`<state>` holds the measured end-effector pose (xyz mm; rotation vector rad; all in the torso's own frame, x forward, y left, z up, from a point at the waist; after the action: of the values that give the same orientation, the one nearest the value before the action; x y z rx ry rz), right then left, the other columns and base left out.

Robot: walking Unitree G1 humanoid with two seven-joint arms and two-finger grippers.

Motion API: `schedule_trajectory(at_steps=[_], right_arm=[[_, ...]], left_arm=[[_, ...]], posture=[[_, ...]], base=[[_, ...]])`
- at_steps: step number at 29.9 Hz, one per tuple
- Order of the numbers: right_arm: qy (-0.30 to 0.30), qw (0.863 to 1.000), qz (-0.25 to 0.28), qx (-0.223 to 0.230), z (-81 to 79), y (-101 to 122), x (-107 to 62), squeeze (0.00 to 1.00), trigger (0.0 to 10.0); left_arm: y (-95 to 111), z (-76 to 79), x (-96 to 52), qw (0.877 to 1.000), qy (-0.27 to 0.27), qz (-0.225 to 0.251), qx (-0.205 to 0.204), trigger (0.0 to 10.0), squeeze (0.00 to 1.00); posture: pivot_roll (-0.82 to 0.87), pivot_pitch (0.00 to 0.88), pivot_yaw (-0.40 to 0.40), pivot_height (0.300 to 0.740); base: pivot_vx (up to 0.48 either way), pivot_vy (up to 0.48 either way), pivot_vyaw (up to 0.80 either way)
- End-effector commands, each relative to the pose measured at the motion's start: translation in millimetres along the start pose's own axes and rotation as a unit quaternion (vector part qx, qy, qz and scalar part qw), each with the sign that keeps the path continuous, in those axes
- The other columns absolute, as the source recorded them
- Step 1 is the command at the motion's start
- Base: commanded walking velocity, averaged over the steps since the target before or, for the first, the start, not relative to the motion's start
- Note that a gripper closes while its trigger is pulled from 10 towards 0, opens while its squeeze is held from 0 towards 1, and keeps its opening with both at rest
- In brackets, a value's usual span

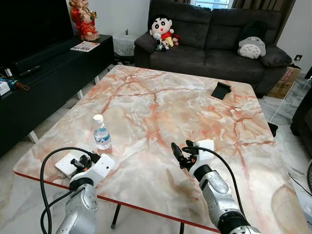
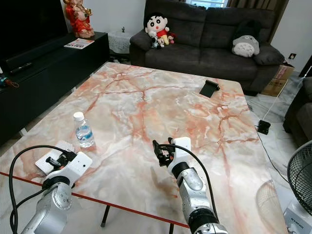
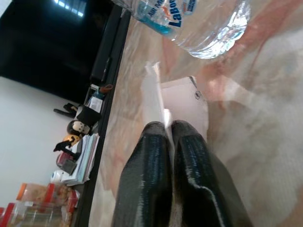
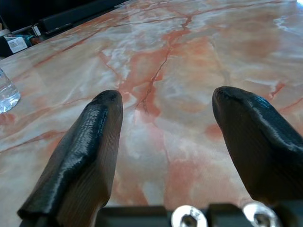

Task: Picking trash to rubbish bin

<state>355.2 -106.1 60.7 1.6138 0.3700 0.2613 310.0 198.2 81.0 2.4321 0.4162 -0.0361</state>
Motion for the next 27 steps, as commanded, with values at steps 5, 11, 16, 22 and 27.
schedule_trajectory(at_steps=[5, 11, 16, 22, 27], right_arm=[[-0.003, 1.0, -0.003, 0.005, 2.2, 0.2, 0.3, 0.0, 10.0], [0.002, 1.0, 0.001, 0.006, 0.9, 1.3, 0.7, 0.0, 10.0], [0.006, 1.0, 0.004, 0.006, -0.3, 2.7, 1.3, 0.0, 10.0], [0.005, 1.0, 0.016, 0.008, -0.2, 7.2, 2.2, 0.0, 10.0], [-0.008, 0.999, 0.043, 0.009, 3.1, 17.6, 4.0, 0.0, 10.0]], left_arm=[[-0.3, -0.2, -0.8, 1.0, 0.017, -0.004, -0.018, 0.0, 0.0], [6.5, -15.3, -1.0, 0.996, 0.076, 0.012, -0.034, 8.4, 0.0], [16.4, -27.3, -1.6, 0.992, 0.112, 0.036, -0.042, 10.0, 0.0], [29.5, -48.3, -5.2, 0.979, 0.177, 0.076, -0.062, 10.0, 0.0], [54.4, -66.1, -14.1, 0.957, 0.216, 0.156, -0.118, 10.0, 0.0]], posture=[[0.02, 0.022, -0.08, 0.74], [0.02, 0.023, -0.083, 0.74], [0.02, 0.022, -0.085, 0.74], [0.02, 0.022, -0.085, 0.74], [0.01, 0.019, -0.085, 0.74]], base=[[0.0, 0.0, 0.0], [0.0, 0.0, 0.0], [0.0, 0.0, 0.0], [0.0, 0.0, 0.0], [0.0, 0.0, 0.0]])
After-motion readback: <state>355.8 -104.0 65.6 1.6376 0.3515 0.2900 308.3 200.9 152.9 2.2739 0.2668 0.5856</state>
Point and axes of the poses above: a point about 5 cm out from each wrist's last joint towards the gripper, its own x axis pointing out of the wrist towards the gripper, its own y axis along the axis of the wrist's last joint, z = x × y, the point moved 3 cm from there along x, pointing out of the wrist towards the gripper, and after that the axes turned 6 degrees about -x, right-handed, at the moved point
